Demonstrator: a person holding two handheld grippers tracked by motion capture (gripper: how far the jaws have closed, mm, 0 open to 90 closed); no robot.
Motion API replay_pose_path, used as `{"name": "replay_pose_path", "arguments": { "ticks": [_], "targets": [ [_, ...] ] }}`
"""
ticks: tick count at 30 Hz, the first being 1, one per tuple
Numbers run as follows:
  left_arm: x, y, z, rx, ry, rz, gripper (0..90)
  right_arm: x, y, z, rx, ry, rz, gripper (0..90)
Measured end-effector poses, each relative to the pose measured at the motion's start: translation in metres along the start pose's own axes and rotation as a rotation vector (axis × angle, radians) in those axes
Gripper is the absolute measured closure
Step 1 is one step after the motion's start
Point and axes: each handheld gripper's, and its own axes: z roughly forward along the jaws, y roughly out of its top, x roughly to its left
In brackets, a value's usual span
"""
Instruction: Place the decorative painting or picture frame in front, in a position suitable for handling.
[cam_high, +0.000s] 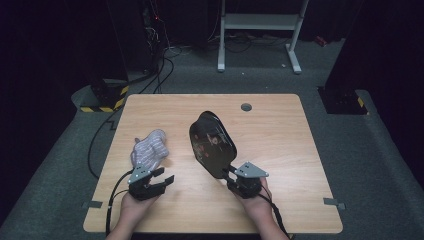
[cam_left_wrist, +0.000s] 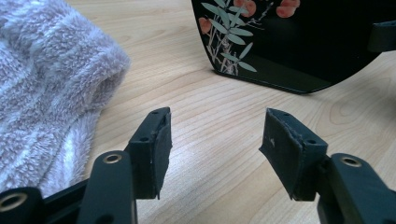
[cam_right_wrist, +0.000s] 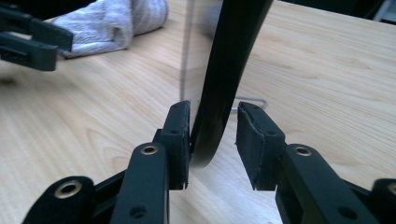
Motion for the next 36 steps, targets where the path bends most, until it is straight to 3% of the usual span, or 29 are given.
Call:
{"name": "replay_pose_path", "arguments": {
  "ticks": [2,11,16,22,36],
  "targets": [
    [0.001,0.000,0.001,0.001,-0.005,-0.008,42.9,-0.005,-0.001,-0.001,-0.002,-0.004,0.027,64.9],
    [0.003,-0.004,-0.009,0.013,0.022,-0.003,42.3,-0.021,0.002,0.006,-0.005,-0.069,0.042,66.4],
    [0.004,-0.006,-0.019,-0.012,0.023,0.016,40.9,-0.029,0.005,0.013,0.000,-0.085,0.064,66.8],
    [0.004,-0.008,-0.025,-0.034,0.039,0.011,40.5,-0.030,0.007,0.017,-0.003,-0.080,0.063,66.5],
    [0.003,-0.007,-0.024,-0.032,0.046,0.033,40.5,-0.032,0.005,0.019,0.003,-0.088,0.072,64.5]
  ]
}}
